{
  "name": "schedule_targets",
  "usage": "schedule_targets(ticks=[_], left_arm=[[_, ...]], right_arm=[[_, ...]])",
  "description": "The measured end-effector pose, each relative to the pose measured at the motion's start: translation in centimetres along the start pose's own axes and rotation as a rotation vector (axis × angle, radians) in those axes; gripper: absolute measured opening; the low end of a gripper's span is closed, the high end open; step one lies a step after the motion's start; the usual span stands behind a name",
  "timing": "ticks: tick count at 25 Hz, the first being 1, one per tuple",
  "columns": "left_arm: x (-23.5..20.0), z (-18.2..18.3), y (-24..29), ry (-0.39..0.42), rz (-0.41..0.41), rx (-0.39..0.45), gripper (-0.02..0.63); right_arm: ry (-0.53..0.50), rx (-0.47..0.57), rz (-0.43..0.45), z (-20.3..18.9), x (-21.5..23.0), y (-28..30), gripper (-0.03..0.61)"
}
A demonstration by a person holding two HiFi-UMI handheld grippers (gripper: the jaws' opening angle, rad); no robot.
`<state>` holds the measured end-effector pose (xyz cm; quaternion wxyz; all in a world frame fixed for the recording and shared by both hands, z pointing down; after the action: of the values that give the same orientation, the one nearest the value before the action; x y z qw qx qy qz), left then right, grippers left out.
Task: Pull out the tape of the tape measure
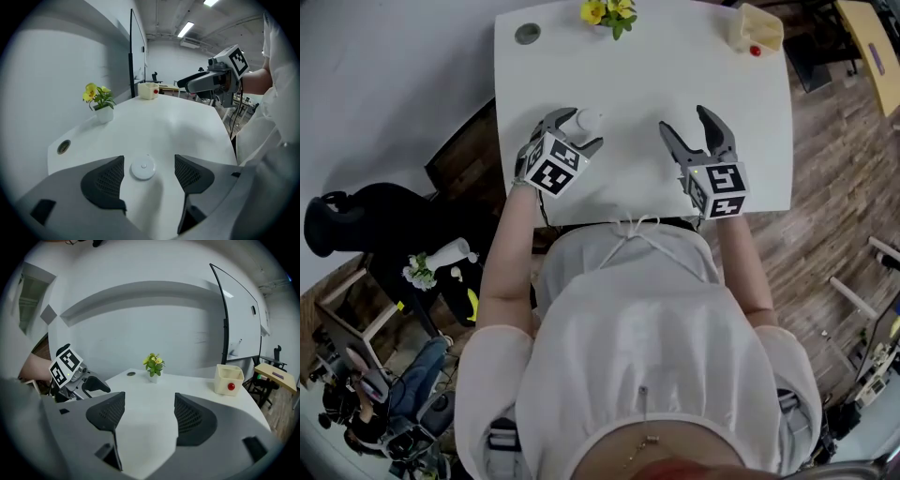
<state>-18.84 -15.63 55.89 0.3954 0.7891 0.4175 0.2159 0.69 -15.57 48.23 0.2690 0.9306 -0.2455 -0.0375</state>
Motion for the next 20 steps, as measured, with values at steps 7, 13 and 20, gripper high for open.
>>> schedule_targets(ticks=[7, 13, 20], left_arm=[[-0.5, -0.7, 3.5, 0.108, -0.115, -0.112, 0.337], [-0.5, -1.2, 4.8, 0.153, -0.162, -0.164, 0.337], [-0.5, -1.0, 4.7, 0.150, -0.168, -0.173, 0.284]], right_arm=[[0.030, -0.041, -0.040, -1.2, 0.3, 1.1, 0.322], [0.025, -0.066, -0.053, -2.1, 0.2, 1.4, 0.321], [0.027, -0.053, -0.074, -2.0, 0.5, 0.9, 0.310]])
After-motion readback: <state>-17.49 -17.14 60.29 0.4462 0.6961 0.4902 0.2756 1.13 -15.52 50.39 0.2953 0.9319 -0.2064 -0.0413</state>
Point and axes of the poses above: the fingertips, and each gripper's own axes: y forward along the fingers, x to its right, z out of its top, the point moved 3 cm from there along -y, backward along the fingers, and after that the axes turned 3 degrees about -x, right-handed, at the moved point
